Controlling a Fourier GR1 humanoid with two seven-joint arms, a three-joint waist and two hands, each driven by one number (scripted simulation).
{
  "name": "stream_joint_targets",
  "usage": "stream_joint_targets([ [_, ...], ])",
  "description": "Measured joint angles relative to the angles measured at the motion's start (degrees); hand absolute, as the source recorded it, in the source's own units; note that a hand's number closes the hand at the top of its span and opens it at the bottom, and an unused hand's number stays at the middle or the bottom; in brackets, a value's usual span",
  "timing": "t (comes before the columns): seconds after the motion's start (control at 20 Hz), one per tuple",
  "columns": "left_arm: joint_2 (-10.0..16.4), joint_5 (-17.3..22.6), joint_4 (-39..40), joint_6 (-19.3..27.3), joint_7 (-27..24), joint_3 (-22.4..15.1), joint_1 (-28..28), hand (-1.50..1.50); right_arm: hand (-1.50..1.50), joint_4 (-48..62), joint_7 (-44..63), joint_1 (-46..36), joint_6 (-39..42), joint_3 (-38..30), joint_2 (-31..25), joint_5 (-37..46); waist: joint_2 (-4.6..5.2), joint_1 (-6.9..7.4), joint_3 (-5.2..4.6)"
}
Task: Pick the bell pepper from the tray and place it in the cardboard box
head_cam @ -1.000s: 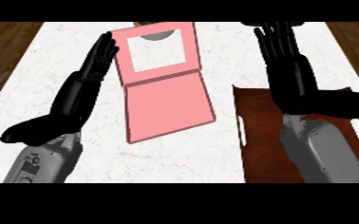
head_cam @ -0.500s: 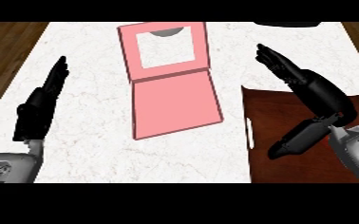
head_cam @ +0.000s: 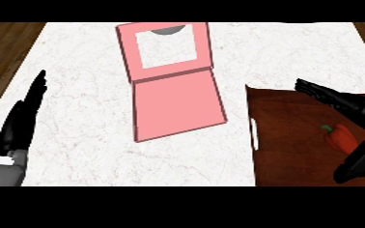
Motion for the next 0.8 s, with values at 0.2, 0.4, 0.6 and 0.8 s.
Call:
stream_joint_targets([
  [0.2, 0.1, -0.4, 1.1, 0.0, 0.0, 0.0, -0.5, 0.00, -1.50, 2.1, -5.3, -2.3, -3.1, 0.0, -5.0, 7.5, -0.05, 0.53, -0.06],
  [0.4, -0.1, -0.9, 1.3, 0.1, 0.0, -0.3, -1.0, 0.00, -1.50, 3.1, -10.9, -3.6, -7.4, 3.3, -10.1, 17.4, -0.18, 1.21, -0.17],
  [0.6, -0.1, -1.0, 2.1, -0.3, -0.1, -0.3, -1.8, 0.00, -1.50, 4.9, -16.0, -5.3, -11.9, 8.1, -13.7, 27.2, -0.20, 1.85, -0.35],
  [0.8, -0.2, -1.6, 3.1, -0.3, 0.0, -0.5, -2.5, 0.00, -1.50, 8.6, -19.8, -7.0, -16.5, 13.5, -15.2, 37.2, -0.29, 2.03, -0.48],
])
